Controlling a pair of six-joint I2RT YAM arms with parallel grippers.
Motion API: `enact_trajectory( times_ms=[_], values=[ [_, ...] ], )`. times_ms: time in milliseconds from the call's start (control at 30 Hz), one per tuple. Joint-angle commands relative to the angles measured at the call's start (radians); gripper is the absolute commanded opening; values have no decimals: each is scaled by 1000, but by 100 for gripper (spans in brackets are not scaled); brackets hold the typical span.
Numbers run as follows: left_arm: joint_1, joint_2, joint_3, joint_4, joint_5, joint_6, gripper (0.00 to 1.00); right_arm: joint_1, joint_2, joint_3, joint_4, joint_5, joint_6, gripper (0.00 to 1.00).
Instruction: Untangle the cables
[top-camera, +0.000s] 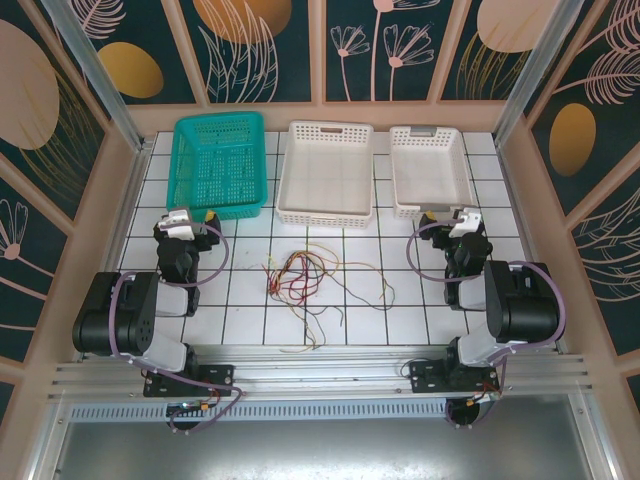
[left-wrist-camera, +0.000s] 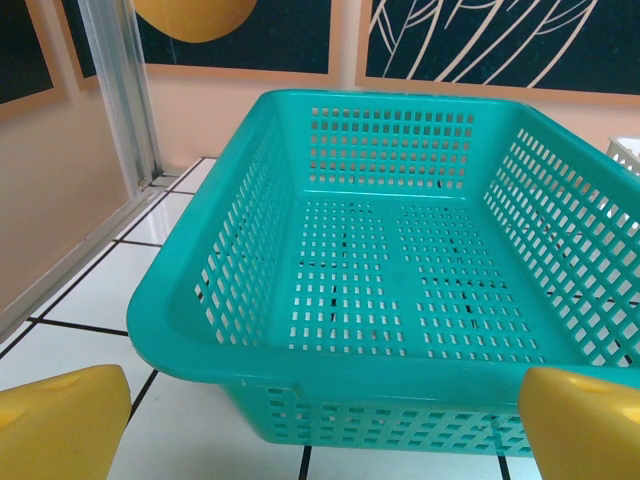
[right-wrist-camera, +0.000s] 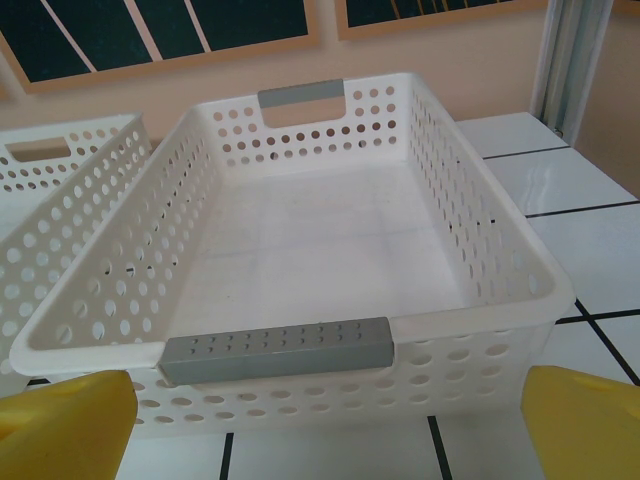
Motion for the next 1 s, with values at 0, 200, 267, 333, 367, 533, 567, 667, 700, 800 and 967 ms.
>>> enact_trajectory(
  times_ms=[0,200,267,333,367,533,567,667,700,800,967],
  values=[
    [2,1,6,9,6,11,99,0,4,2,9,-14,-13,99],
    [2,1,6,9,7,11,99,2,-31,27,-61,-68,-34,99],
    [2,3,6,9,7,12,99,22,-94,81,-217,-88,-61,99],
    [2,2,5,9,7,12,99,35,-174,90,-302,-29,-38,99],
    [2,2,5,9,7,11,99,43,-219,74,-302,-30,-41,99],
    [2,2,6,9,7,11,99,157,-439,79,-392,34,-88,99],
    [2,2,6,9,7,12,99,185,-477,99,-436,38,-79,99],
    [2,2,6,9,7,12,99,236,-572,181,-587,-3,2,99],
    [2,2,6,9,7,11,99,241,-602,215,-645,7,65,99],
    [2,2,6,9,7,12,99,237,-665,301,-819,58,279,99],
    [2,1,5,9,7,12,99,194,-740,344,-990,-37,452,99]
  ],
)
